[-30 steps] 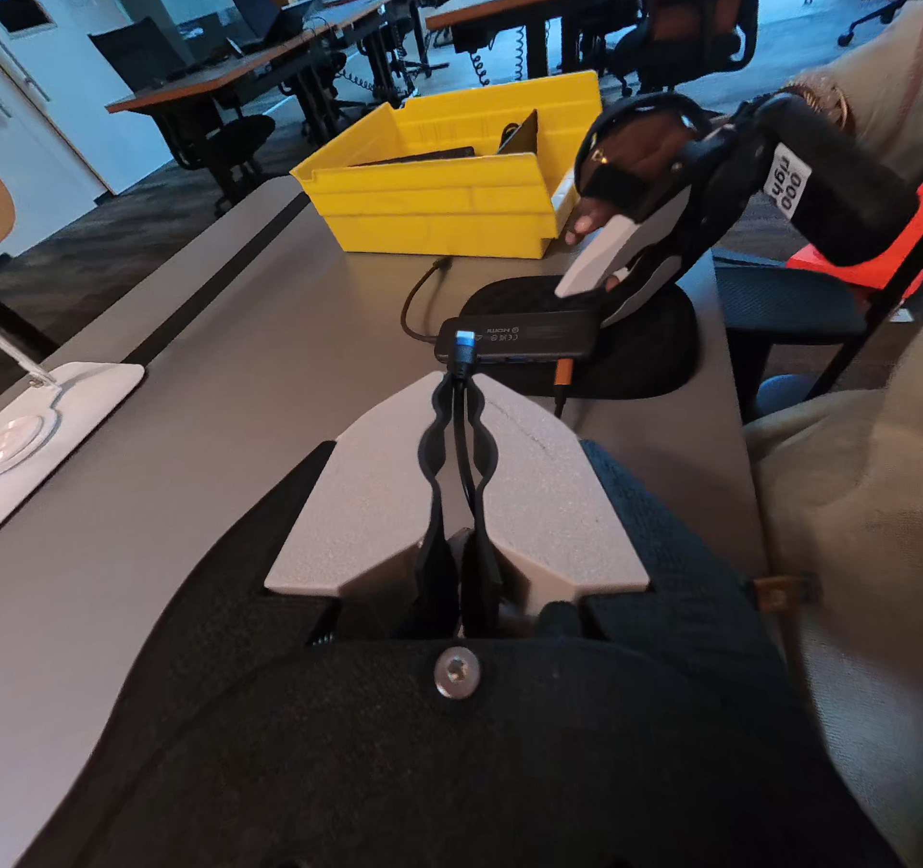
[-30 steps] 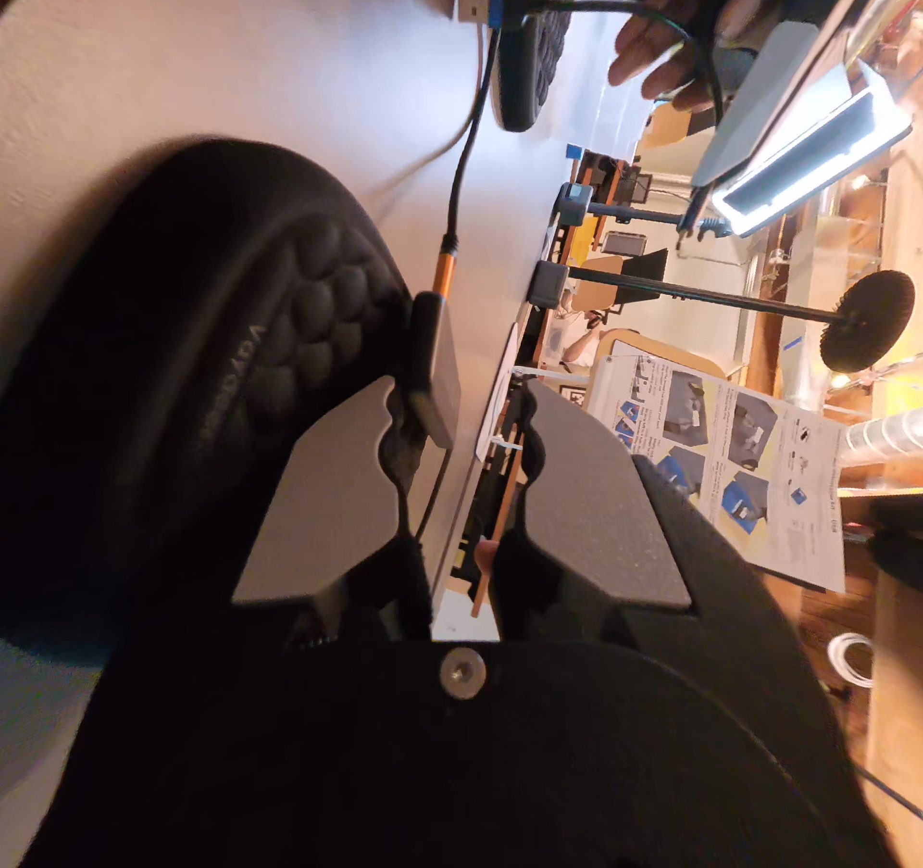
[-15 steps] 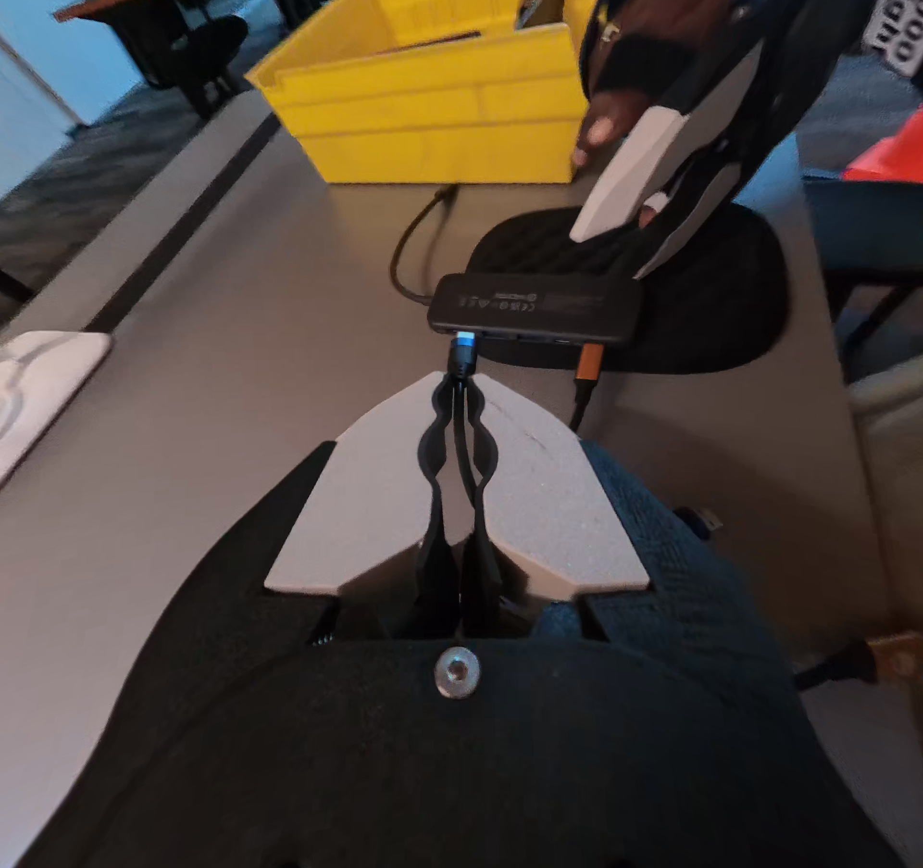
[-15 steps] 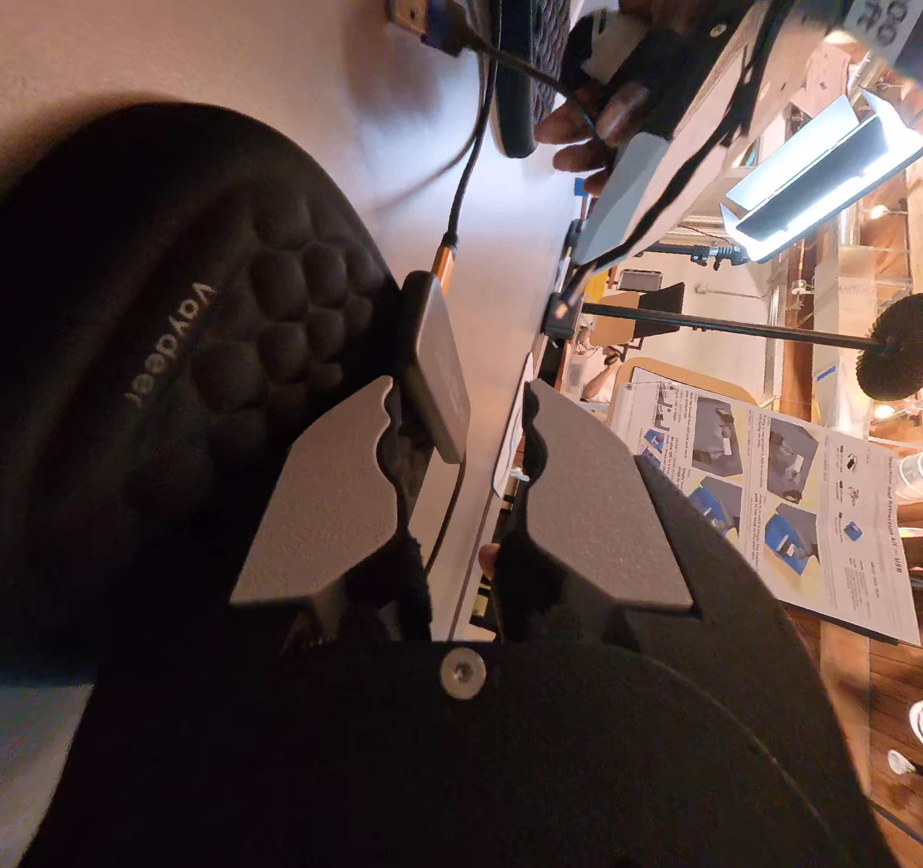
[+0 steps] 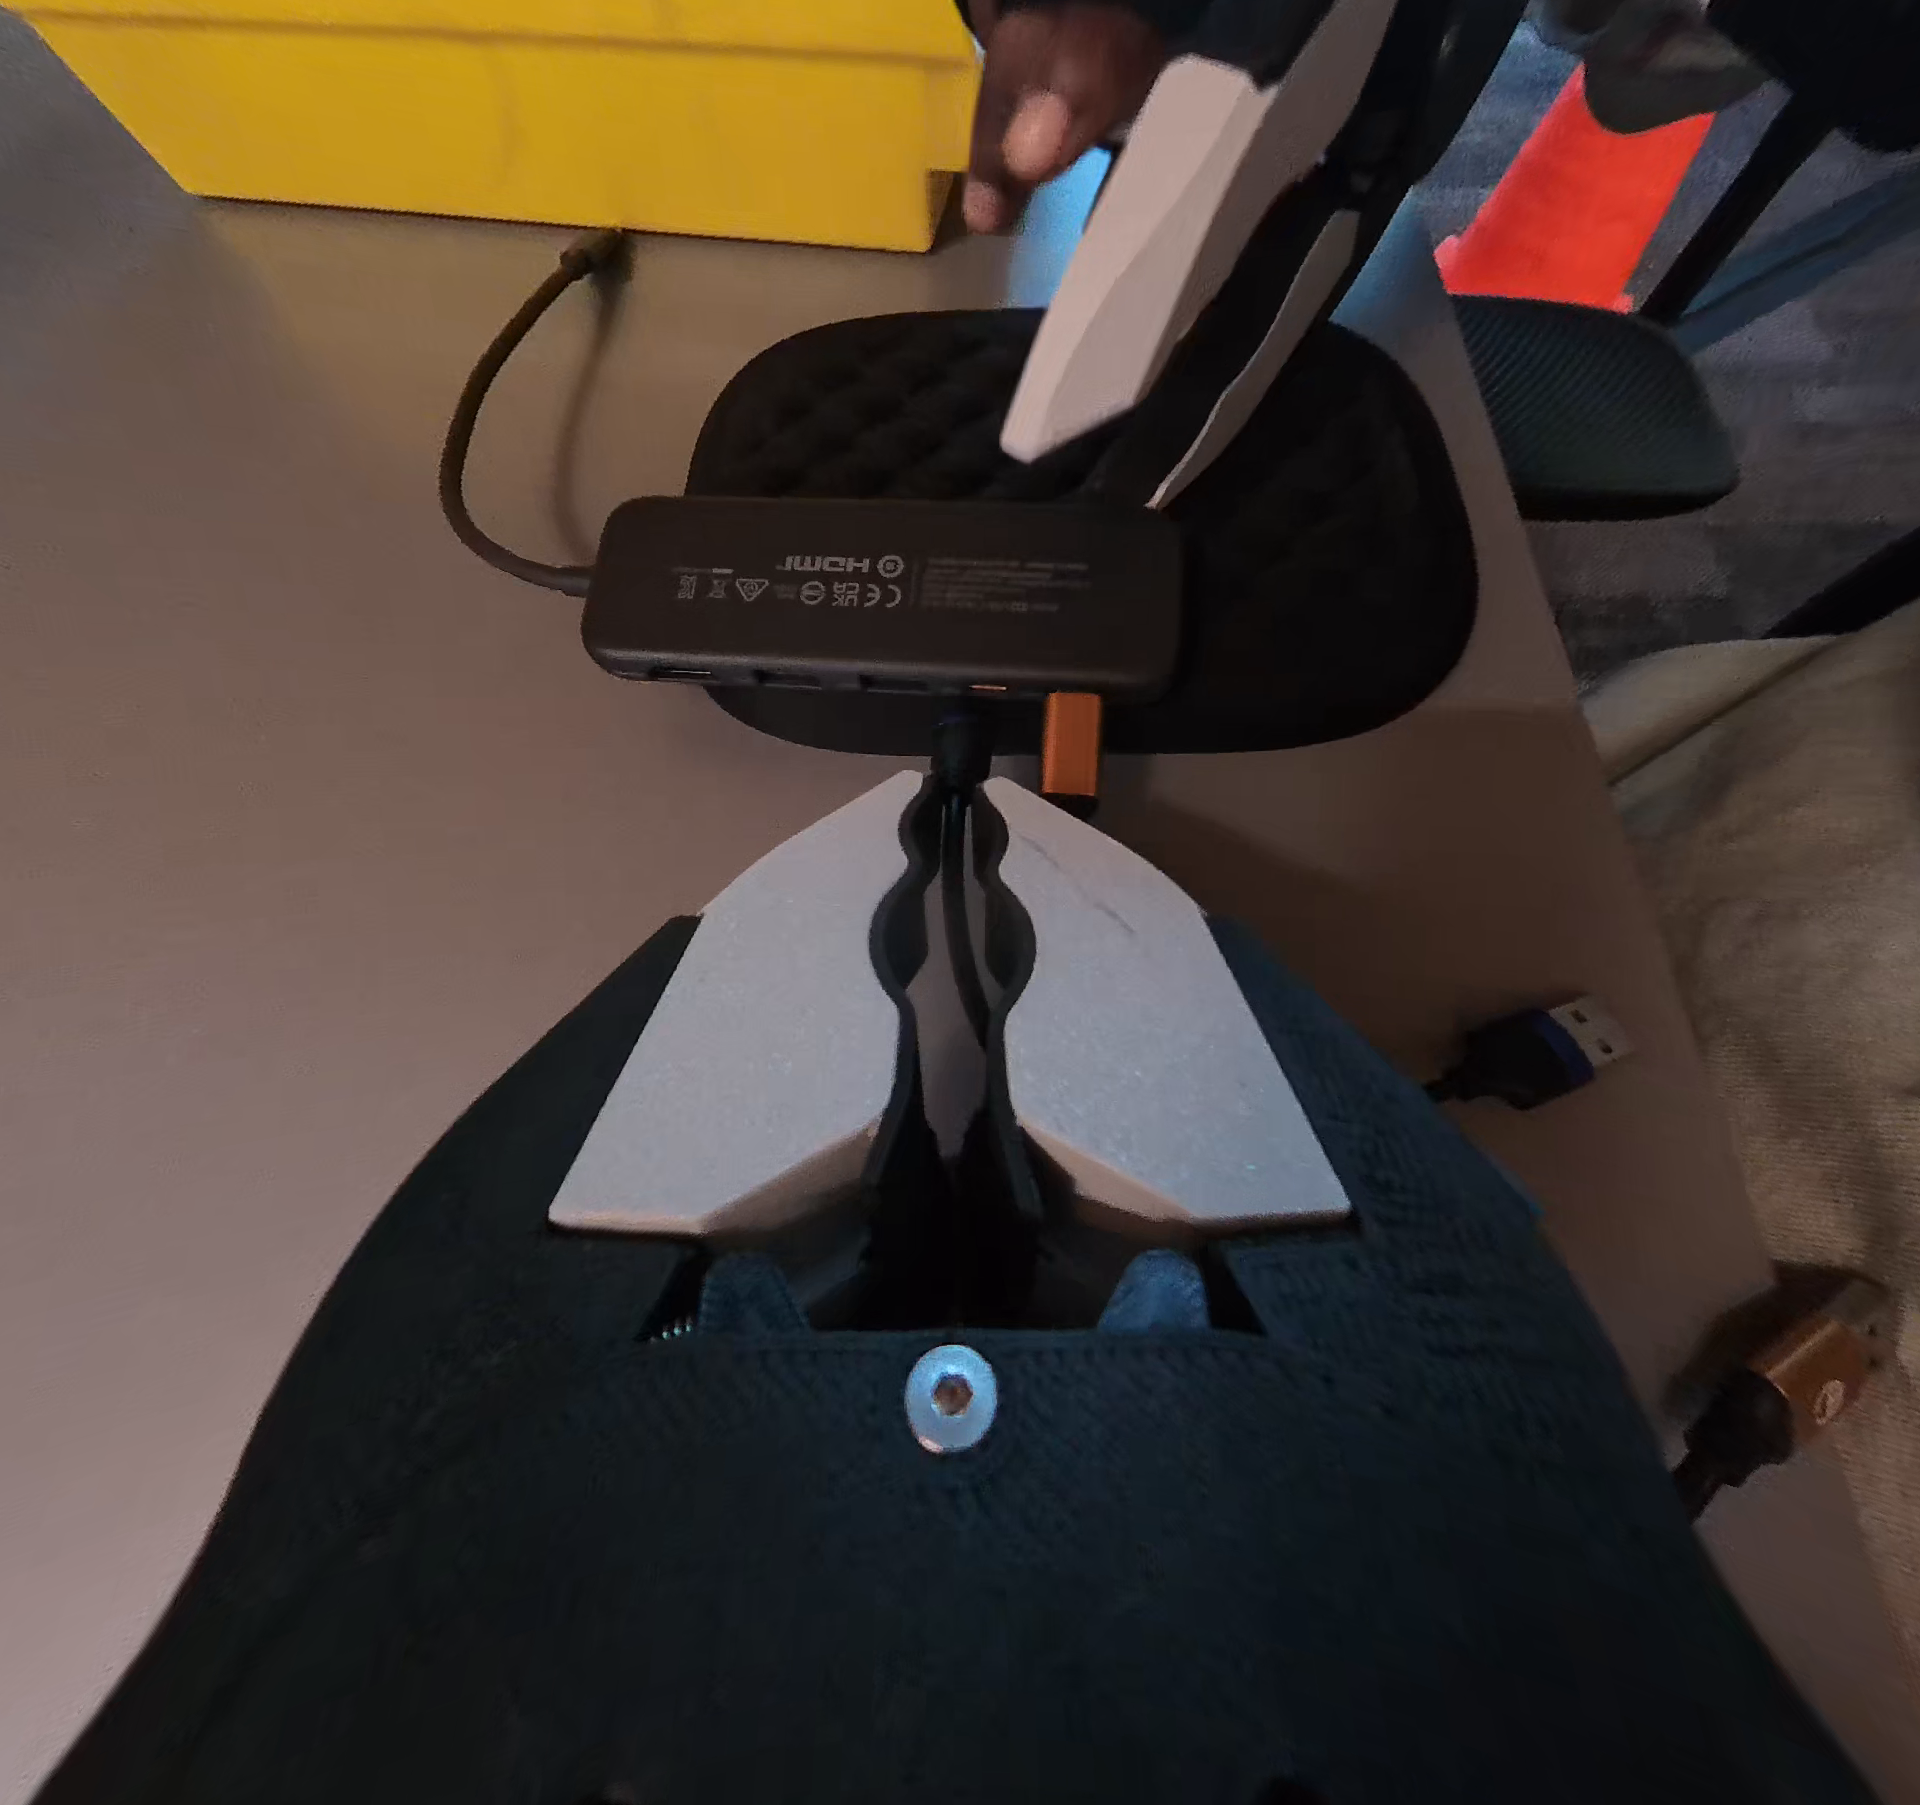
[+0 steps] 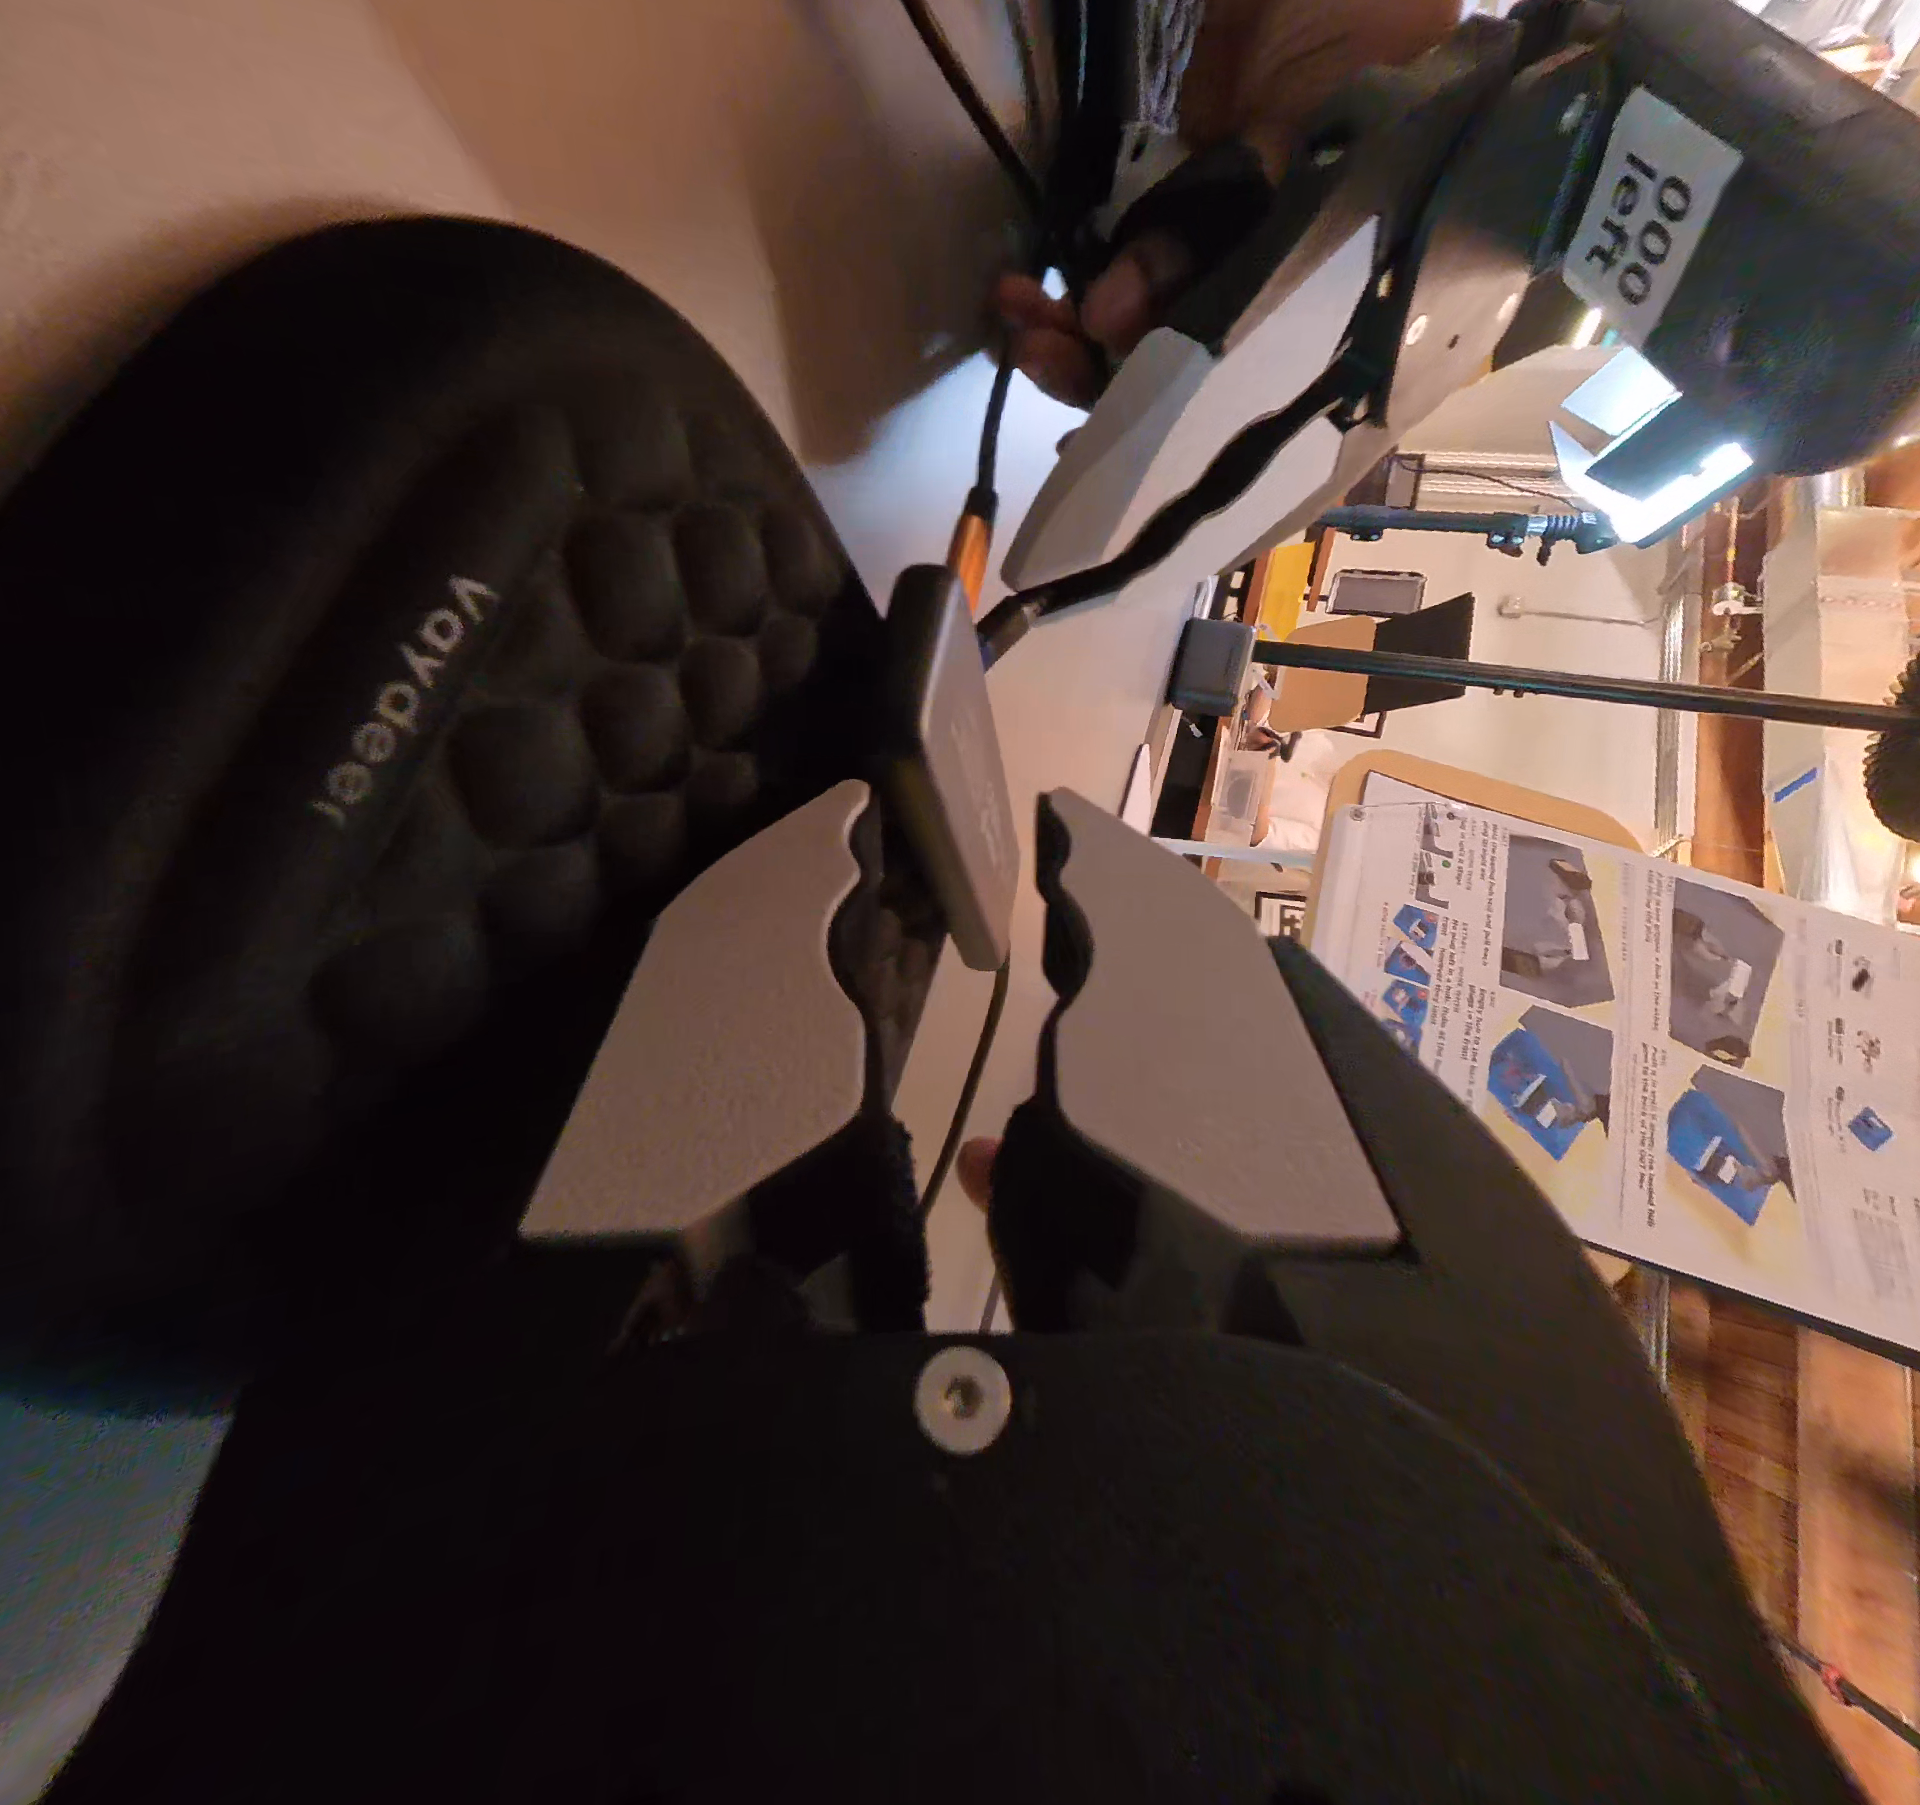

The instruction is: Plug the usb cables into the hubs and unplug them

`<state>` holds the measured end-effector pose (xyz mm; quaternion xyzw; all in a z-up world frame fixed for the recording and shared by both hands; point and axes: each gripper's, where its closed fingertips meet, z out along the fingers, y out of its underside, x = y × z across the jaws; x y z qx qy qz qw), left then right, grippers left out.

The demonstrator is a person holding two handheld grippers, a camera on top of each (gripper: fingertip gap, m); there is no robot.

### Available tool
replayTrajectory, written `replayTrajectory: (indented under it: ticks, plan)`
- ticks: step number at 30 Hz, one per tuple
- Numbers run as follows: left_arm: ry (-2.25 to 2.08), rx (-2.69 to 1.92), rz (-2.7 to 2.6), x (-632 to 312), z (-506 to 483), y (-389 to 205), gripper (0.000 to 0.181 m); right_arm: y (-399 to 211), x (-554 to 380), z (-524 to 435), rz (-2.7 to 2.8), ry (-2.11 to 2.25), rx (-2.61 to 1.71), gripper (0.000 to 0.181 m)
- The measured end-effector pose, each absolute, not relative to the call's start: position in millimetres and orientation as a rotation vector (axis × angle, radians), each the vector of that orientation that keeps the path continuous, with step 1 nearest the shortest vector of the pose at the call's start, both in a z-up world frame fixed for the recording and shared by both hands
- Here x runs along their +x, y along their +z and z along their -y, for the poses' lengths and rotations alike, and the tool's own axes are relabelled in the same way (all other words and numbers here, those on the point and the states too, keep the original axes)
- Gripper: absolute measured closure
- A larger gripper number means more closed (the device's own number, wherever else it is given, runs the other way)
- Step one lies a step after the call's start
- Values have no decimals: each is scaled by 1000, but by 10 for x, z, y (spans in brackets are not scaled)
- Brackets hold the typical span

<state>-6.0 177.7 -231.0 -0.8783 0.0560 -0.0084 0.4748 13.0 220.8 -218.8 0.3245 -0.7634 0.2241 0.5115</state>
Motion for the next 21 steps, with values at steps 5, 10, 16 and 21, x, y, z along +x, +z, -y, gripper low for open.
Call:
replayTrajectory:
  ticks: [5,10,16,21]
  plan:
    - [-20,-2118,-125,-72,-1786,-2294,176,-2238,107,-2207,1842,516,750,164]
    - [-78,-2074,-104,-47,-1795,-2240,176,-2188,64,-2174,1824,535,709,153]
    - [-147,-2010,-22,-67,-1784,-2153,176,-2206,14,-2135,1786,508,712,170]
    - [-201,-1925,53,-102,-1750,-2029,176,-2144,-28,-2179,1741,456,634,169]
